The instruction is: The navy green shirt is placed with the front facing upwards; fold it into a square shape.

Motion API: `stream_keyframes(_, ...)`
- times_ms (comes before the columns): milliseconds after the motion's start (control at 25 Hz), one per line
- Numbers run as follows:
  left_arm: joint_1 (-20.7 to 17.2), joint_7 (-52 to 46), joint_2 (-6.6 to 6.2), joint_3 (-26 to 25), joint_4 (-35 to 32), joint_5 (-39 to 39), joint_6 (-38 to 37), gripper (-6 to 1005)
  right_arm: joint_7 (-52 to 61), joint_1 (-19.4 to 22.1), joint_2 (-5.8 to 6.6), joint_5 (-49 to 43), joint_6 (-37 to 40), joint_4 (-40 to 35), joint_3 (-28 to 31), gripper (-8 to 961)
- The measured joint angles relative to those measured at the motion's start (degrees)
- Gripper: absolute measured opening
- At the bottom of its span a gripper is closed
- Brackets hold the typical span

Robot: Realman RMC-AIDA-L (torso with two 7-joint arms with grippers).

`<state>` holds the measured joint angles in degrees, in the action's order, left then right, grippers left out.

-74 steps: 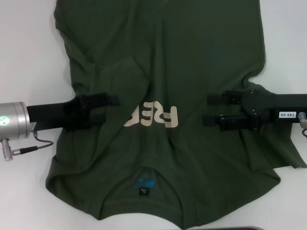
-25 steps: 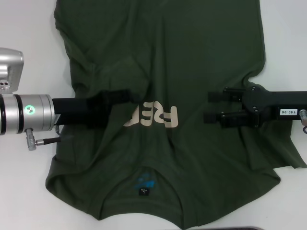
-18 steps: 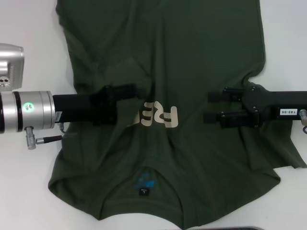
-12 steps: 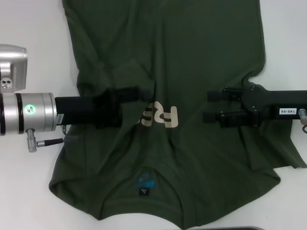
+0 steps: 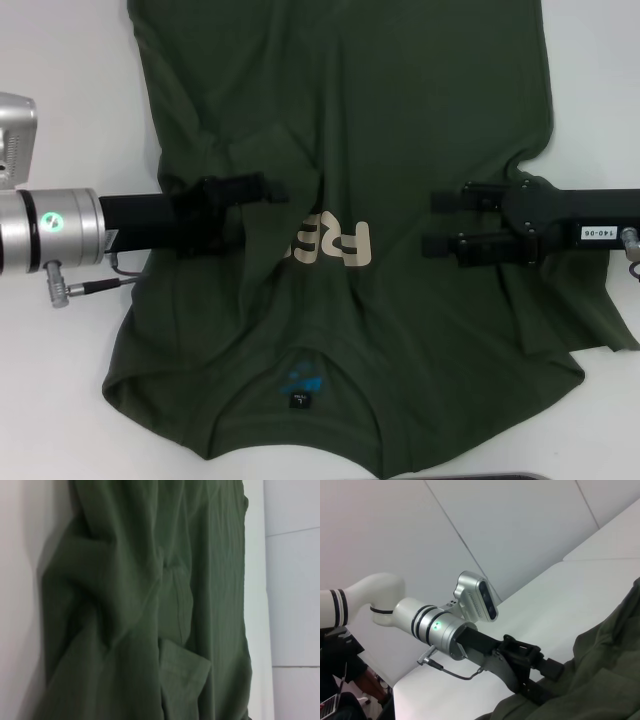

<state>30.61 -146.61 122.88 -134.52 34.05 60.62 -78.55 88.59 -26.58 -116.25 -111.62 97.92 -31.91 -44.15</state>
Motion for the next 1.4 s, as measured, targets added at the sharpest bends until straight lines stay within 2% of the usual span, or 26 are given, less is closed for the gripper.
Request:
stream_keyframes(440,1.44,0.18,0.79,-0.23,0.17,0.57,0.03,890,0.0,-0.07,-0.03,0.0,0.07,0.0,-0.06,915)
stream_keyframes(960,1.83,0.62,0.94,-0.14,0.29,3.82,-6.57,845,0.0,-0.44,0.04,0.0,0.08,0.0,-0.06,915)
stream_keyframes(1400,2.08,1.3,1.27,3.31,-1.62,3.79,-5.9,814,0.0,-0.58,0.06,0.0,0.07,0.0,-0.06,914)
